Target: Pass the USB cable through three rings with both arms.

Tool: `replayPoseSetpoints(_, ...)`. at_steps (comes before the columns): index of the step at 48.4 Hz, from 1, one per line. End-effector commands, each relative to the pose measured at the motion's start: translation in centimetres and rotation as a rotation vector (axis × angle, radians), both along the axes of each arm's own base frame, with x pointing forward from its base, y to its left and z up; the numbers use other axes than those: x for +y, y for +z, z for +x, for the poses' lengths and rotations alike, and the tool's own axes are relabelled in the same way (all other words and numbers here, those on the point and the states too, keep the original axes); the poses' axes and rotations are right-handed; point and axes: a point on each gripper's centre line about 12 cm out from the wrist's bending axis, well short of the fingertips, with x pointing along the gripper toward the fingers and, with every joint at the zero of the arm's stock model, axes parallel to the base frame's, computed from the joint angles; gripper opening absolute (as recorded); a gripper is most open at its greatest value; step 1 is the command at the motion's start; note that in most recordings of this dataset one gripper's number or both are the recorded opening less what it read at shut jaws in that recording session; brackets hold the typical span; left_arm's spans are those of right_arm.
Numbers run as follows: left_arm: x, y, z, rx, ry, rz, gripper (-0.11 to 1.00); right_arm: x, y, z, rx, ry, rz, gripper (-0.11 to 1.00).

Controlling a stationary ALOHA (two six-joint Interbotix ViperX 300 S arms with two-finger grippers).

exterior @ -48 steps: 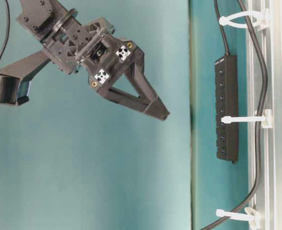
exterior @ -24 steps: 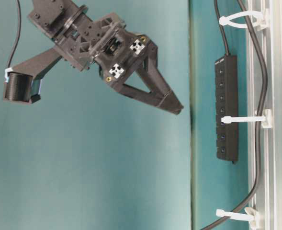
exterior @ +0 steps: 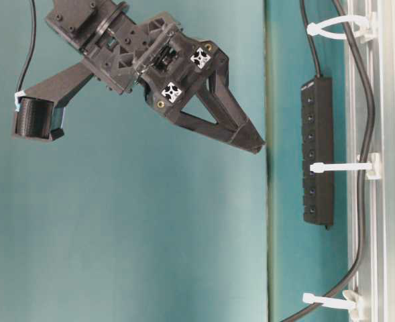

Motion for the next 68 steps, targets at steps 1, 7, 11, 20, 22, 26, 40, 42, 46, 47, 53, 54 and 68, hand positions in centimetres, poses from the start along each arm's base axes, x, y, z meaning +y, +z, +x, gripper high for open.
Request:
replayPoseSetpoints(1, 0.0, 0.6, 0.2, -0.02, 0.0, 0.001, 0.01, 0.1, 1.0, 0.2, -0.034, 0.0, 0.0, 0.68)
replayPoseSetpoints(7, 0.0, 0.3, 0.1, -0.013, 0.003, -0.002, 0.01, 0.2, 0.7, 0.1, -0.027, 0.001, 0.001, 0.68)
replayPoseSetpoints(11, 0.0, 0.0, 0.0, -0.005, 0.001, -0.003, 0.01, 0.3, 0.6, 0.1, -0.023, 0.004, 0.002, 0.68)
replayPoseSetpoints(20, 0.0, 0.0, 0.0, -0.011, 0.001, -0.002, 0.01, 0.4, 0.5, 0.0, -0.022, 0.006, 0.002, 0.68)
replayPoseSetpoints(22, 0.0, 0.0, 0.0, -0.011, 0.001, -0.002, 0.01, 0.4, 0.5, 0.0, -0.022, 0.006, 0.002, 0.68)
replayPoseSetpoints(26, 0.0, 0.1, 0.0, -0.014, 0.002, -0.003, 0.01, 0.4, 0.5, 0.0, -0.022, 0.006, 0.002, 0.68)
replayPoseSetpoints(40, -0.3, 0.4, 0.0, -0.052, 0.006, -0.021, 0.01, 0.4, 0.1, -0.2, -0.008, 0.004, 0.005, 0.68)
replayPoseSetpoints(42, -0.3, 0.4, -0.1, -0.054, 0.007, -0.022, 0.01, 0.4, 0.1, -0.2, -0.008, 0.004, 0.005, 0.68)
replayPoseSetpoints(46, -0.3, 0.3, -0.3, -0.052, 0.008, -0.023, 0.01, 0.4, 0.0, -0.2, -0.005, 0.006, 0.004, 0.68)
replayPoseSetpoints(47, -0.3, 0.3, -0.3, -0.052, 0.007, -0.022, 0.01, 0.4, -0.1, -0.2, -0.005, 0.004, 0.005, 0.68)
replayPoseSetpoints(53, -0.4, 0.3, -0.5, -0.052, 0.007, -0.022, 0.01, 0.3, -0.2, -0.1, -0.002, 0.001, 0.006, 0.68)
replayPoseSetpoints(54, -0.4, 0.3, -0.6, -0.052, 0.007, -0.022, 0.01, 0.3, -0.3, -0.2, -0.001, 0.001, 0.006, 0.68)
replayPoseSetpoints(68, -0.4, 0.1, -0.9, -0.054, 0.007, -0.022, 0.01, 0.3, -0.4, -0.2, 0.004, 0.003, 0.006, 0.68)
